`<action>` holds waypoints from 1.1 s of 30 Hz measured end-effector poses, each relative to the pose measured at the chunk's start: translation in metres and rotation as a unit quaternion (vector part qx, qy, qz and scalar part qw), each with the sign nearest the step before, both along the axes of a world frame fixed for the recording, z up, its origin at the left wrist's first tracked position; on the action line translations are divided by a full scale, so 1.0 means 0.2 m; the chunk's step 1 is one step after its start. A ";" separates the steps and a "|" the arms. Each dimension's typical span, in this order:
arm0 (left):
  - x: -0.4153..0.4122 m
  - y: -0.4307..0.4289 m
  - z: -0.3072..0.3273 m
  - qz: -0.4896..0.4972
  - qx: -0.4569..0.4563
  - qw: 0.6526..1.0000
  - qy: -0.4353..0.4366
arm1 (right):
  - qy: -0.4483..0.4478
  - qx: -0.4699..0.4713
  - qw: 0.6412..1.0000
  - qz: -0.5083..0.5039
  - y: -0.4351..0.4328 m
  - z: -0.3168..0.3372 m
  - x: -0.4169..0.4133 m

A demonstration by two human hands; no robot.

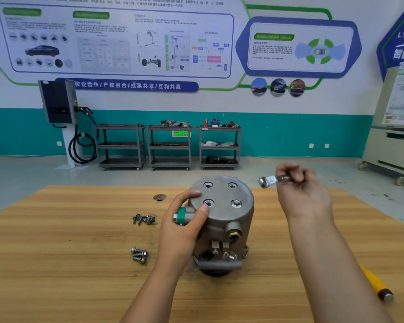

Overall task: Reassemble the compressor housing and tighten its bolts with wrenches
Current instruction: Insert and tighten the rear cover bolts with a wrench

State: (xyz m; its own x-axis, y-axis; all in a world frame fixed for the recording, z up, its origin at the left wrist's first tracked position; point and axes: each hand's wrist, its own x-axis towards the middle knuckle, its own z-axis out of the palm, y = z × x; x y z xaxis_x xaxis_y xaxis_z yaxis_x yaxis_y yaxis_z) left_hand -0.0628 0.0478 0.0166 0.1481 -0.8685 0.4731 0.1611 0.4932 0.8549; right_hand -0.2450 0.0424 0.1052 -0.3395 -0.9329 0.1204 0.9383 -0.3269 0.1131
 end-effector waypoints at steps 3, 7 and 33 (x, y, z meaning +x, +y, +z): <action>-0.04 0.02 -0.02 0.010 -0.010 1.000 0.000 | 0.044 0.024 0.998 -0.028 0.01 0.00 -0.02; -0.06 0.03 -0.03 0.021 0.004 0.999 -0.025 | 0.058 0.093 0.994 0.000 0.01 -0.21 -0.03; 0.55 -0.09 -0.44 0.245 0.180 0.716 -0.629 | 0.062 0.165 0.977 0.121 -0.03 -0.86 0.01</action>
State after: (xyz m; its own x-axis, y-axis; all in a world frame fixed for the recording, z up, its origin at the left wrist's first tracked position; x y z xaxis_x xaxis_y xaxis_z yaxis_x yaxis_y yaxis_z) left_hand 0.0474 0.0292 -0.0707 0.1304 -0.9574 0.2575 -0.9642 -0.0620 0.2577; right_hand -0.2434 0.0366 -0.0675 -0.1052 -0.9790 -0.1748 0.9925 -0.0924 -0.0798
